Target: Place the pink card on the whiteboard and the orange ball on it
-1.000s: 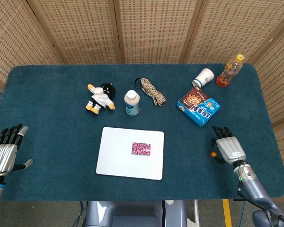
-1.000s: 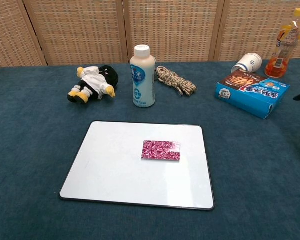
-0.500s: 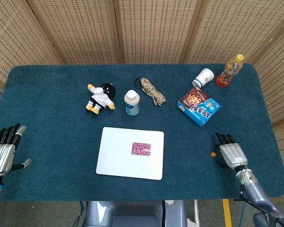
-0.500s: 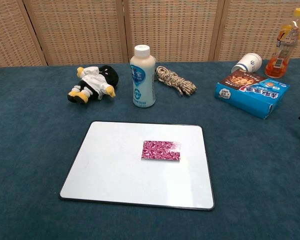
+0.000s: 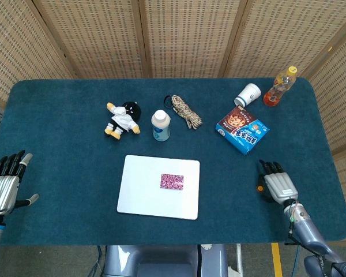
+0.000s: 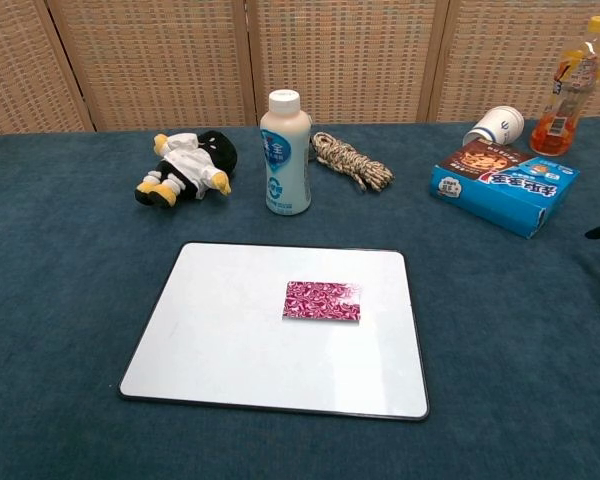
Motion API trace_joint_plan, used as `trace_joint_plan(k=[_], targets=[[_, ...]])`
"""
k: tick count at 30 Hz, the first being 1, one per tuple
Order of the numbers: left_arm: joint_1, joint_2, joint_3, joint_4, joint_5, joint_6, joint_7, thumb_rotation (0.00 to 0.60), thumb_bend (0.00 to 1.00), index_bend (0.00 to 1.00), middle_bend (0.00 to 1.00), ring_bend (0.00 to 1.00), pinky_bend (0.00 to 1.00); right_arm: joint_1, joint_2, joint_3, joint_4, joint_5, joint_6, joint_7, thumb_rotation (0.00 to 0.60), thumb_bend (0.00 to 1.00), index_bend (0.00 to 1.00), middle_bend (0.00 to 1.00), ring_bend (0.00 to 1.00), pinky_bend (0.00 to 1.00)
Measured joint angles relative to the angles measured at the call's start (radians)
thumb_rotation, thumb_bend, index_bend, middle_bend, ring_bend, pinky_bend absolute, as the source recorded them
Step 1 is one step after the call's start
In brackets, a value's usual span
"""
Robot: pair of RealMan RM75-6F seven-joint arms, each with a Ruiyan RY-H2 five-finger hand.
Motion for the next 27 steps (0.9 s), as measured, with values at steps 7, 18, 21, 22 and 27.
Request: trace_joint_plan(k=[7, 18, 21, 22, 27], targets=[[0.000, -0.001, 0.000, 0.000, -0.001, 0.001, 0.002, 0.600, 0.00, 0.00, 0.00, 0.00, 0.00, -0.003, -0.006, 0.018, 0.008, 0.004, -0.015, -0.008, 0.600, 0.31, 0.43, 0.00, 0.00, 0.00], [-0.001, -0.002, 0.002, 0.001, -0.002, -0.001, 0.004, 0.600, 0.00, 0.00, 0.00, 0.00, 0.00, -0.006, -0.019, 0.034, 0.013, 0.008, -0.038, -0.026, 0.600, 0.31, 0.43, 0.00, 0.00, 0.00], [-0.002, -0.002, 0.001, 0.000, -0.003, -0.001, 0.003, 0.600, 0.00, 0.00, 0.00, 0.00, 0.00, -0.006, -0.023, 0.037, 0.015, 0.007, -0.041, -0.031, 0.600, 0.31, 0.43, 0.00, 0.00, 0.00], [-0.002, -0.002, 0.001, -0.001, -0.003, 0.000, 0.003, 0.600, 0.00, 0.00, 0.00, 0.00, 0.00, -0.005, -0.025, 0.039, 0.017, 0.007, -0.044, -0.033, 0.600, 0.31, 0.43, 0.00, 0.00, 0.00], [-0.001, -0.001, 0.002, 0.000, -0.003, 0.000, 0.002, 0.600, 0.00, 0.00, 0.00, 0.00, 0.00, -0.006, -0.030, 0.042, 0.027, 0.013, -0.052, -0.039, 0.600, 0.33, 0.44, 0.00, 0.00, 0.00]])
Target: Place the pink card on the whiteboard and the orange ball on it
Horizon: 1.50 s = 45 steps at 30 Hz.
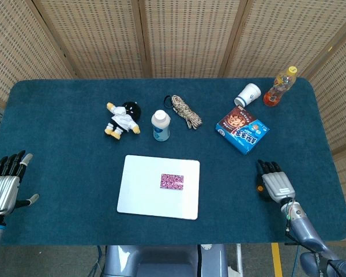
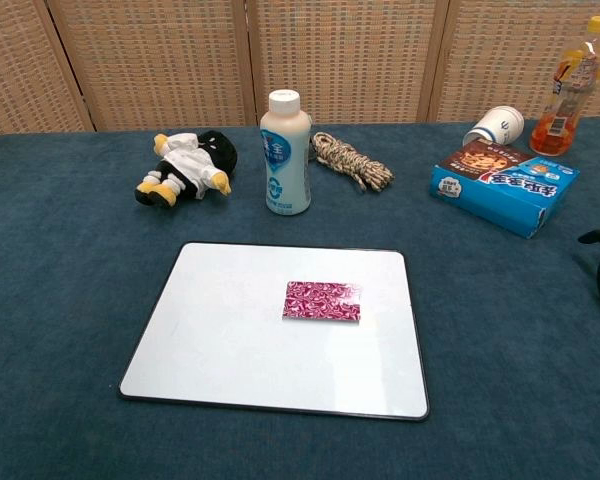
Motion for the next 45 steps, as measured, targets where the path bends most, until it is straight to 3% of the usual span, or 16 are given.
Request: trace_joint_plan(k=[7, 17, 26, 36, 45], targets=[[-0.002, 0.000, 0.000, -0.001, -0.001, -0.003, 0.002, 0.600, 0.00, 0.00, 0.00, 0.00, 0.00, -0.001, -0.004, 0.007, 0.014, 0.011, -0.017, -0.008, 0.600, 0.38, 0.55, 0.00, 0.00, 0.00], [-0.003, 0.000, 0.000, -0.003, -0.004, -0.003, 0.004, 0.600, 0.00, 0.00, 0.00, 0.00, 0.00, -0.003, 0.002, 0.016, -0.013, 0.004, -0.013, -0.006, 0.600, 0.40, 0.56, 0.00, 0.00, 0.00], [-0.002, 0.004, -0.002, -0.004, -0.008, -0.002, -0.004, 0.600, 0.00, 0.00, 0.00, 0.00, 0.00, 0.047, 0.054, 0.089, -0.196, 0.016, -0.010, -0.033, 0.600, 0.41, 0.56, 0.00, 0.00, 0.00], [-0.004, 0.016, -0.006, -0.005, -0.021, -0.015, -0.029, 0.600, 0.00, 0.00, 0.00, 0.00, 0.00, 0.211, 0.020, 0.199, -0.376, 0.193, -0.033, -0.305, 0.600, 0.41, 0.56, 0.00, 0.00, 0.00], [-0.007, 0.023, -0.013, 0.009, -0.049, -0.038, -0.056, 0.600, 0.00, 0.00, 0.00, 0.00, 0.00, 0.374, -0.176, 0.223, -0.376, 0.393, -0.013, -0.557, 0.600, 0.41, 0.56, 0.00, 0.00, 0.00]])
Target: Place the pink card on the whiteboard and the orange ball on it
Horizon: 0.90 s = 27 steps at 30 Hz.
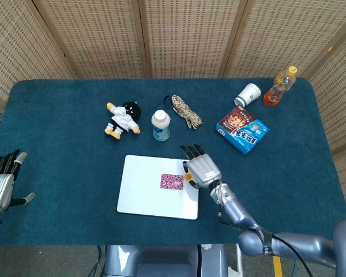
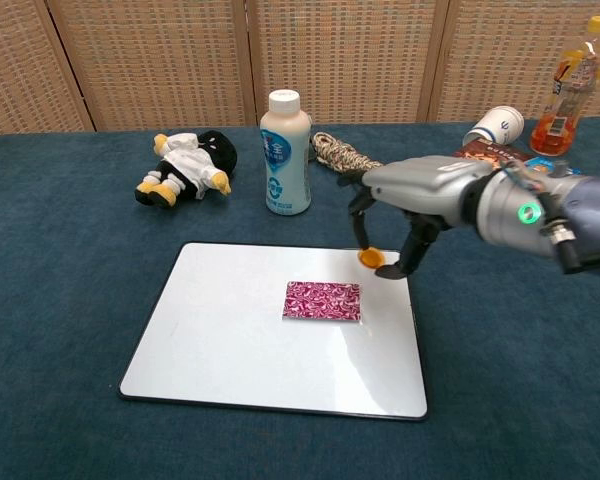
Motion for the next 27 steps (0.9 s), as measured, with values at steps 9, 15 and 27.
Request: trace_joint_plan(k=[9, 15, 27], targets=[[-0.001, 0.002, 0.002, 0.007, -0.001, -0.008, -0.015, 0.600, 0.00, 0.00, 0.00, 0.00, 0.00, 0.139, -0.170, 0.024, 0.114, 0.204, 0.056, -0.146, 0.600, 0.41, 0.56, 0.00, 0.00, 0.00], [-0.002, 0.007, 0.000, 0.011, -0.004, -0.012, -0.028, 0.600, 0.00, 0.00, 0.00, 0.00, 0.00, 0.165, -0.195, 0.021, 0.140, 0.252, 0.085, -0.169, 0.600, 0.41, 0.56, 0.00, 0.00, 0.00], [-0.007, 0.004, 0.000, 0.014, -0.010, -0.019, -0.023, 0.600, 0.00, 0.00, 0.00, 0.00, 0.00, 0.189, -0.210, 0.010, 0.125, 0.306, 0.085, -0.164, 0.600, 0.15, 0.26, 0.00, 0.00, 0.00]])
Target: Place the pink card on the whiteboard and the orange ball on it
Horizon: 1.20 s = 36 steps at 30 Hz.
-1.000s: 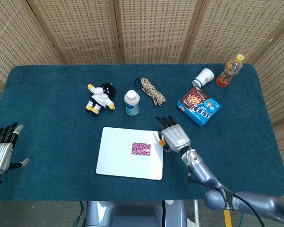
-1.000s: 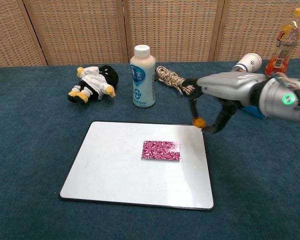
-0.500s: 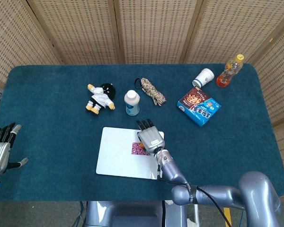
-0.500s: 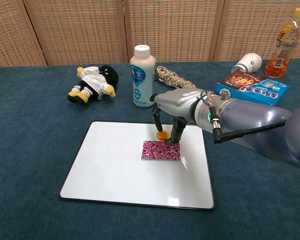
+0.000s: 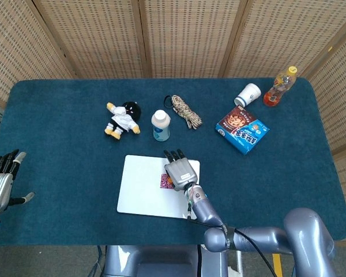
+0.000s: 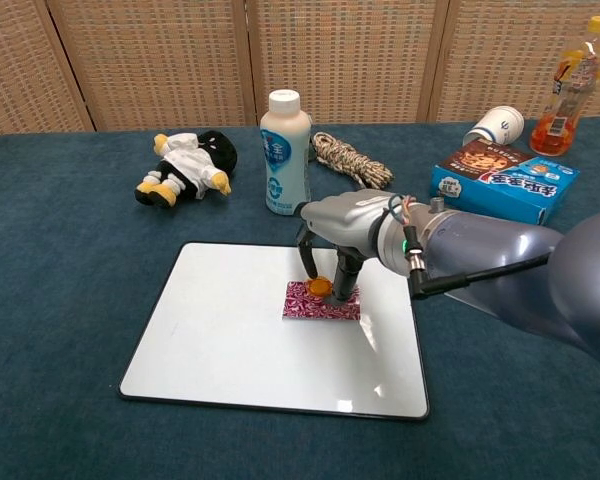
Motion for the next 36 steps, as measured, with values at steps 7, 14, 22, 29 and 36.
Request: trace_joint_plan(k=[7, 14, 22, 29, 36], targets=[[0.001, -0.001, 0.001, 0.000, 0.002, 0.004, 0.002, 0.600, 0.00, 0.00, 0.00, 0.00, 0.00, 0.007, 0.017, -0.008, -0.024, 0.015, 0.010, -0.003, 0.600, 0.13, 0.24, 0.00, 0.00, 0.00], [0.002, 0.001, 0.001, -0.002, 0.005, 0.007, -0.003, 0.600, 0.00, 0.00, 0.00, 0.00, 0.00, 0.004, 0.053, -0.007, -0.083, 0.016, 0.034, 0.007, 0.600, 0.13, 0.24, 0.00, 0.00, 0.00], [0.007, 0.008, 0.004, -0.004, 0.019, 0.017, -0.019, 0.600, 0.00, 0.00, 0.00, 0.00, 0.00, -0.052, 0.233, -0.024, -0.264, -0.061, 0.104, 0.038, 0.600, 0.15, 0.22, 0.00, 0.00, 0.00], [0.014, 0.007, 0.007, -0.005, 0.042, 0.040, -0.029, 0.600, 0.00, 0.00, 0.00, 0.00, 0.00, -0.218, 0.427, -0.125, -0.330, -0.345, 0.204, 0.216, 0.600, 0.08, 0.06, 0.00, 0.00, 0.00], [0.040, 0.018, 0.016, -0.013, 0.086, 0.096, -0.062, 0.600, 0.00, 0.00, 0.00, 0.00, 0.00, -0.484, 0.547, -0.271, -0.229, -0.725, 0.453, 0.553, 0.600, 0.00, 0.00, 0.00, 0.00, 0.00]])
